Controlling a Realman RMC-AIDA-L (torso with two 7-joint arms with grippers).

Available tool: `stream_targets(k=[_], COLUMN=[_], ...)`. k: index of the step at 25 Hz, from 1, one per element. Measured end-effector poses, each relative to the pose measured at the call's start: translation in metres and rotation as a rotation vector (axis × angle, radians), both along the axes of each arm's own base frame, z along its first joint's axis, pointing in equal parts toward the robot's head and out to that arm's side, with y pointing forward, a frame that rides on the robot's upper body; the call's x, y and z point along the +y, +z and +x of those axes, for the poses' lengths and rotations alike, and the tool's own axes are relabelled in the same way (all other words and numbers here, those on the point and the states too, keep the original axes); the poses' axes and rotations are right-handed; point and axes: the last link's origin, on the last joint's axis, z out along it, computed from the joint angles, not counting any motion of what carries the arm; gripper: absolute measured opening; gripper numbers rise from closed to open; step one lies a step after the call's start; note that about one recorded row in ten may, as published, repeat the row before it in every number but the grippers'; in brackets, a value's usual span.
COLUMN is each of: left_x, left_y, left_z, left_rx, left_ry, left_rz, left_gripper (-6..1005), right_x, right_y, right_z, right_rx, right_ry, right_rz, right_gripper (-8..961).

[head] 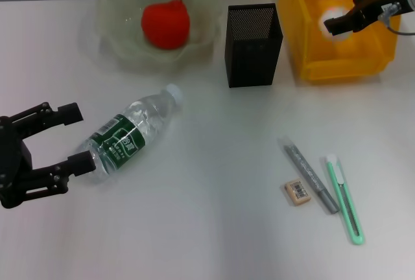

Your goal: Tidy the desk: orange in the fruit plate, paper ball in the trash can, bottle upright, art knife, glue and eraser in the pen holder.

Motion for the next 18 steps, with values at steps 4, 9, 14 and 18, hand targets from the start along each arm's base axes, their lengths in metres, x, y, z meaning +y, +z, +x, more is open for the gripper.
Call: stream_targets(k=[4,9,14,18], left_x=[0.002,0.019,0.049,0.079], left_y=[0.003,0.013,0.019,0.016], left_z=[-0.001,0.003,0.015,0.042], left_rx=[0.004,0.025,0.171,0.363], left_ry=[0.013,0.05,0.132,0.19], left_rz=[0.015,0.027,-0.033,-0.06], left_gripper=[764,761,758,755], right_x=[-0.001,-0.015,-0.061,-0.102], right_y=[0.003,0.016,0.041,0.056], right_z=[0.001,0.007,0.019,0.037], right_rx=[0.01,0.122,0.338,0.44], right_ry=[0.003,0.053,0.209,0.32], right_rz=[0.014,-0.001,-0.097,-0.147], right_gripper=[745,842,842,842])
